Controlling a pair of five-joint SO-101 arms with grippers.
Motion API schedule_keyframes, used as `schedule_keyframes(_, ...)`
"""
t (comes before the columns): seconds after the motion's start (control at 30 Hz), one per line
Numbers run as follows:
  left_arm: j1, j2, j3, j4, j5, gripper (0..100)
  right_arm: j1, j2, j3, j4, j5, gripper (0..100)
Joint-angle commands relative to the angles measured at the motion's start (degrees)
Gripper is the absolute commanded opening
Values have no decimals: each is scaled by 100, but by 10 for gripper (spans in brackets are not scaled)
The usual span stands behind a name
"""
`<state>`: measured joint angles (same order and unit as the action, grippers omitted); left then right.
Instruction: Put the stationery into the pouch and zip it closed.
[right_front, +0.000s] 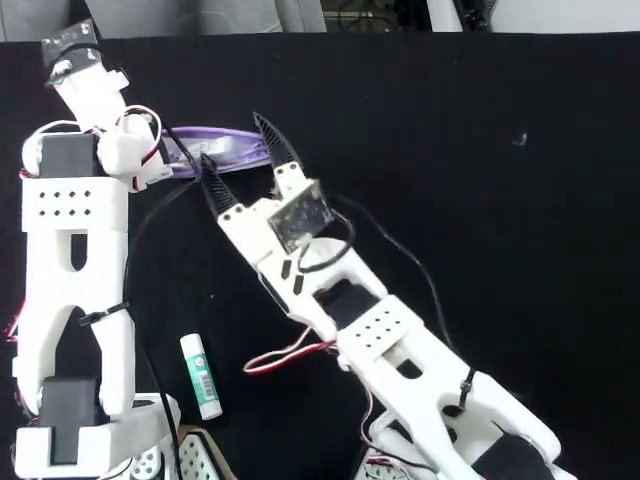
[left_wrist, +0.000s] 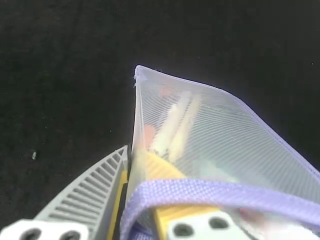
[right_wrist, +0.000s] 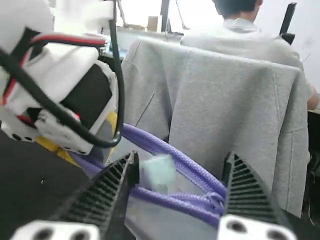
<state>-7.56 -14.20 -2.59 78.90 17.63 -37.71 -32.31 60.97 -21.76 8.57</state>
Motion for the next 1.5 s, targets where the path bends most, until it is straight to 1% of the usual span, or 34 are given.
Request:
schedule_keyframes(0.0,-31,9,-163,-97,-70,28,-105,-242,-681,809,62,250)
schedule_keyframes(0.13,-22,9,-145,-97,-70,28,-105,-567,-769,1152,88,250)
schedule_keyframes(0.27,-127,9,-171,-105,-70,29,-62,-1218,-769,1477,88,250)
schedule_keyframes(0.37,-391,9,-136,-369,-70,29,-62,-2018,-769,2004,97,250)
schedule_keyframes(0.53,-1059,9,-171,-677,-70,29,-97,-3407,-901,3112,88,250)
schedule_keyframes(0.67,-1640,-44,-207,-853,-70,29,-149,-3688,-1235,4360,53,250)
schedule_keyframes(0.83,-2237,9,-532,-844,-70,29,-246,-3415,-1613,5864,53,250)
schedule_keyframes(0.93,-2527,9,-646,-870,-70,29,-281,-3108,-1780,6558,18,250)
schedule_keyframes(1.1,-2932,9,-743,-879,-70,29,-440,-2158,-2211,7499,-633,250)
schedule_keyframes(1.2,-3099,9,-743,-879,-70,29,-686,-1218,-2624,7991,-923,250)
schedule_keyframes(1.3,-3275,9,-743,-888,-70,29,-1029,-145,-3116,8422,-1389,250)
schedule_keyframes(1.47,-3785,18,-945,-879,-70,29,-1415,1305,-3776,8668,-2224,250)
